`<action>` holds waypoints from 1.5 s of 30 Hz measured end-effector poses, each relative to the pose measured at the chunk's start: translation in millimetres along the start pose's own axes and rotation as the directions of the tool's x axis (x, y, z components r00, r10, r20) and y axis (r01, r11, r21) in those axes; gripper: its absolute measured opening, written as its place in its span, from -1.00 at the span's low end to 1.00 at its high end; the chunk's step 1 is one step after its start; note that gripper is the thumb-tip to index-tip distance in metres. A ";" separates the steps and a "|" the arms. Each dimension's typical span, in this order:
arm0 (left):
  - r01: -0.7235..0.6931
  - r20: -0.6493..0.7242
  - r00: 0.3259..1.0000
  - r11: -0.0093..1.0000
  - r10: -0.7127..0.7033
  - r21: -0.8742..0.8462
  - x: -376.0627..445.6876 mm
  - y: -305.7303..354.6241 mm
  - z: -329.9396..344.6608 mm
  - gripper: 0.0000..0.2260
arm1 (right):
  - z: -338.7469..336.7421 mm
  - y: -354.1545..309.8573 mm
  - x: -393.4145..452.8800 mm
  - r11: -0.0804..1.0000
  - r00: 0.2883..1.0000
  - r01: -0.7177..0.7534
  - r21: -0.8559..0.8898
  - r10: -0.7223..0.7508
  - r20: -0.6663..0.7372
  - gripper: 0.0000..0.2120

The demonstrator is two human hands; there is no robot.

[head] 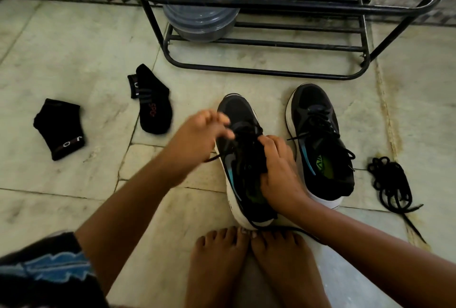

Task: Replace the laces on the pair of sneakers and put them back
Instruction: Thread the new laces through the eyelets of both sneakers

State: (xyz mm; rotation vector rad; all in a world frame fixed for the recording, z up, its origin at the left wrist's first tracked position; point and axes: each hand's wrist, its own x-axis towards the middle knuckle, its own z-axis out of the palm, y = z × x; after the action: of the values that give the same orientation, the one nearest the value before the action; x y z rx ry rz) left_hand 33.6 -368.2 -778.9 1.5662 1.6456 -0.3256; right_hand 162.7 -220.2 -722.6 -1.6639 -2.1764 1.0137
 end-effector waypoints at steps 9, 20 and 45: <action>-0.356 -0.699 0.679 0.933 0.226 -0.044 41.3 26.0 -175.9 -0.86 | 1.1 0.0 0.6 1.000 1.000 0.007 -0.027 -0.007 0.012 -0.30; -0.400 -0.347 0.916 -0.410 -0.199 -0.820 25.5 37.2 -201.7 -0.73 | 1.9 0.4 2.0 1.000 1.000 -0.020 0.010 0.019 0.013 -0.25; -0.254 -0.444 0.787 0.431 -0.428 -0.866 42.1 -31.4 -153.8 -0.77 | 0.1 -0.6 1.9 0.999 1.000 -0.031 -0.033 0.031 0.003 -0.29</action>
State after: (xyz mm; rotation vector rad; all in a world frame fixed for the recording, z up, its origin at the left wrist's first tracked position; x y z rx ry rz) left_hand -48.5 -239.9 -722.2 0.6833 1.8596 1.0528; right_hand 161.5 -218.5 -722.7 -1.7167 -2.1874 0.9945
